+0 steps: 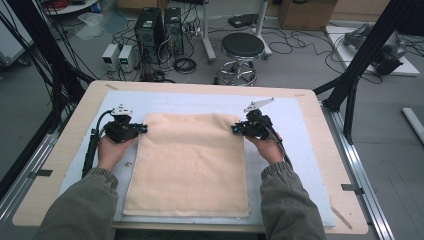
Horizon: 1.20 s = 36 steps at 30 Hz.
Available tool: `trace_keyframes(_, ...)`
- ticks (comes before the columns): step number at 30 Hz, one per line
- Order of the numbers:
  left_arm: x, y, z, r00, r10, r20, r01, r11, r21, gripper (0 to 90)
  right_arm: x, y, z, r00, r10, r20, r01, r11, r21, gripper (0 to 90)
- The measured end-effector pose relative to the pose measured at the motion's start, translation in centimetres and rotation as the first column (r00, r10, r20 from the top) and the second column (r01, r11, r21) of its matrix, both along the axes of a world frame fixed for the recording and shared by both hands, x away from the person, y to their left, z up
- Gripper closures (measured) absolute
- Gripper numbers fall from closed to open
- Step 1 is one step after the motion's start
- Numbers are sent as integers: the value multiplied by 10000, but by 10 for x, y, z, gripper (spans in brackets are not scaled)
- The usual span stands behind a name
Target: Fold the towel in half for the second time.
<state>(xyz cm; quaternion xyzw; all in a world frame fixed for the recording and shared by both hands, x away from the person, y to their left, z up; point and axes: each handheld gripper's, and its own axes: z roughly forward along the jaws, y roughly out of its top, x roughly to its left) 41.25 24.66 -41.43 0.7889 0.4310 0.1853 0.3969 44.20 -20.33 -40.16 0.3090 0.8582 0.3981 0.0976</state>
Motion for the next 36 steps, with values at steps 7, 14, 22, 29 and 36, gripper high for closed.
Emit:
trace_keyframes(7, 6, 13, -2, 9936, 1125, 46, -1123, 9933, -281, 524, 12, -5, -14, 9887, -1486, 179, 1493, 9877, -464, 513)
trace_keyframes(14, 19, 5, -26, 9897, 1042, -985, -1075, 9938, -290, 532, 25, -2, -38, 9765, -2124, -372, 2107, 9765, -449, 426)
trace_keyframes(22, 21, 6, -27, 9893, 993, -1068, -1072, 9917, -710, 715, 26, 5, -38, 9842, -1593, -771, 1590, 9872, -99, 769)
trace_keyframes(29, 21, 5, -27, 9915, 749, -1068, -836, 9934, -788, 842, 26, 4, -36, 9879, -1291, -857, 1291, 9916, -61, 790)
trace_keyframes(36, 21, 4, -27, 9930, 972, -673, -989, 9949, -219, 600, 27, -3, -36, 9725, -2320, -193, 2305, 9713, -593, 517)
